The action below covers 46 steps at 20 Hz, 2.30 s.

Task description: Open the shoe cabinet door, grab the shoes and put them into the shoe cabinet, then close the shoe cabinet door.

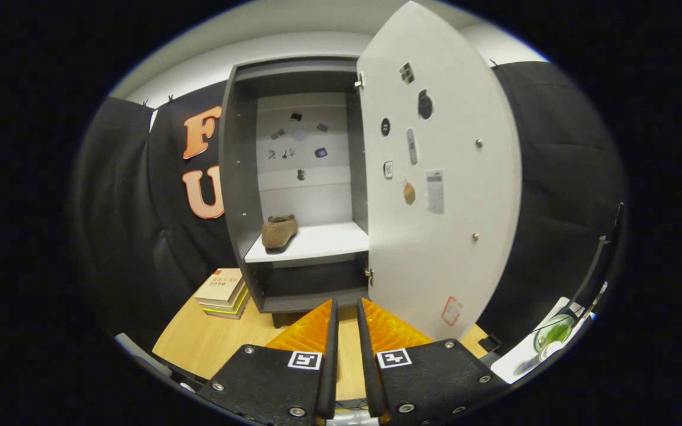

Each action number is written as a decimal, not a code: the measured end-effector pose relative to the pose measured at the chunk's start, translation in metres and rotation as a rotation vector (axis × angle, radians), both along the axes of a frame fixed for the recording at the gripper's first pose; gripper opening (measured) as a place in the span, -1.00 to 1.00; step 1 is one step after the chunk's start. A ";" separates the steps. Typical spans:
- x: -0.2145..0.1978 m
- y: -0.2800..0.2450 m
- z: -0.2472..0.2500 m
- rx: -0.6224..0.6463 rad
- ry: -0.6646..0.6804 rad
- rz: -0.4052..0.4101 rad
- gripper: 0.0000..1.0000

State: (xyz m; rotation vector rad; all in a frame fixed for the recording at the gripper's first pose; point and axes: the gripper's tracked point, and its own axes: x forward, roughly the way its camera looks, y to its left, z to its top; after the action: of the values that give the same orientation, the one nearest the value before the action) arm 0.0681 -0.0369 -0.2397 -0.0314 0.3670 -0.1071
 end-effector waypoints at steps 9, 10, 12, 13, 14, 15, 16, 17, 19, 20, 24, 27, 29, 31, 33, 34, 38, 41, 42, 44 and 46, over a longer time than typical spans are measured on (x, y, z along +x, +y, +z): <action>0.024 0.042 -0.129 0.034 0.234 0.102 -0.60; 0.028 0.045 -0.142 0.041 0.257 0.109 -0.60; 0.036 0.046 -0.166 0.057 0.298 0.114 -0.60; 0.041 0.048 -0.177 0.065 0.317 0.116 -0.60; 0.045 0.048 -0.192 0.066 0.346 0.119 -0.60; 0.047 0.050 -0.207 0.068 0.376 0.128 -0.60; 0.049 0.052 -0.222 0.070 0.406 0.137 -0.59; 0.051 0.055 -0.236 0.073 0.437 0.146 -0.59; 0.053 0.059 -0.264 0.077 0.492 0.161 -0.59; 0.055 0.060 -0.276 0.077 0.516 0.167 -0.59; 0.061 0.066 -0.316 0.081 0.587 0.182 -0.59; 0.070 0.064 -0.339 0.061 0.618 0.178 -0.57; 0.074 0.065 -0.353 0.064 0.644 0.176 -0.57; 0.078 0.067 -0.363 0.069 0.665 0.170 -0.57; 0.081 0.064 -0.374 0.056 0.681 0.162 -0.57; 0.081 0.064 -0.380 0.049 0.691 0.163 -0.57; 0.082 0.061 -0.387 0.017 0.696 0.155 -0.63; 0.082 0.061 -0.385 0.032 0.708 0.149 -0.82; 0.083 0.060 -0.383 0.039 0.706 0.146 -0.84; 0.084 0.060 -0.376 0.044 0.694 0.141 -0.89; 0.087 0.057 -0.363 0.042 0.671 0.137 -0.90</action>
State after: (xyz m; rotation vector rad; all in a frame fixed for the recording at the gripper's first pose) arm 0.1556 0.0198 -0.6023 -0.0505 1.0354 0.0514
